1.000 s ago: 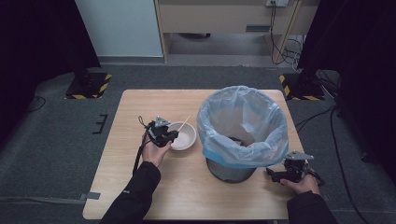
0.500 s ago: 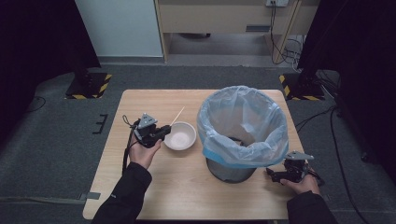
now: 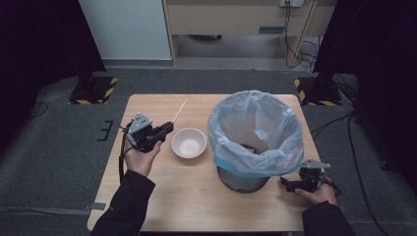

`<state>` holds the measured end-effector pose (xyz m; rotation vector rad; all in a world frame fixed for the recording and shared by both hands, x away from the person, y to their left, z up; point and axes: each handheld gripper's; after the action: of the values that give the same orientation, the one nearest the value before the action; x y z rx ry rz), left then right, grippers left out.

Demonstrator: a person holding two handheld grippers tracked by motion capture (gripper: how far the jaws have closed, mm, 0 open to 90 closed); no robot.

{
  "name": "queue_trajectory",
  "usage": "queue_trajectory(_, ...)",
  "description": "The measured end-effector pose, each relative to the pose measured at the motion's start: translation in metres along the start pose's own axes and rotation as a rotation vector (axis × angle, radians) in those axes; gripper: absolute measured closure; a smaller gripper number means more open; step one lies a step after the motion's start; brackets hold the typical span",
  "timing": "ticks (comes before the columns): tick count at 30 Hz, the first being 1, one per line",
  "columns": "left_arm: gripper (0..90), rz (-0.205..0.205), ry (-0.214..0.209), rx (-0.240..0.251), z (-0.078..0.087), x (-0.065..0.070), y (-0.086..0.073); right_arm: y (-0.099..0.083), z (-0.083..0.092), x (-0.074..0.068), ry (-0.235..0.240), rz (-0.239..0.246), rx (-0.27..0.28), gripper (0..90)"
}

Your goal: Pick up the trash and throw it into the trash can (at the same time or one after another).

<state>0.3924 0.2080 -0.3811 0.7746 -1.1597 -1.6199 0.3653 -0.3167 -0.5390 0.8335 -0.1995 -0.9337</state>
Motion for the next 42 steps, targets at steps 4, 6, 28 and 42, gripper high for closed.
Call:
queue_trajectory(4,85.1,0.001,-0.008,0.02,0.005,0.003,0.005,0.0,0.0,0.0,0.0,0.0,0.0,1.0)
queue_trajectory(6,85.0,-0.007,-0.003,0.03,0.006,0.004,0.006,0.0,0.0,0.0,0.0,0.0,0.0,1.0)
queue_trajectory(28,85.1,0.001,-0.059,0.168,0.038,0.017,0.034,0.0,0.0,0.0,0.0,0.0,0.0,1.0)
queue_trajectory(42,85.1,-0.002,-0.088,0.245,0.055,0.029,0.048,0.0,0.0,0.0,0.0,0.0,0.0,1.0)
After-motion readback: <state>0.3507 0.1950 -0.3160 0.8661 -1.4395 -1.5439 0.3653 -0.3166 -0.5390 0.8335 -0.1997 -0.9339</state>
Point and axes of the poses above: each handheld gripper's, and its own axes: z roughly backward along the jaws, y roughly out of its top, x roughly to its right, and after that the axes turned 15 degrees about y, right-handed
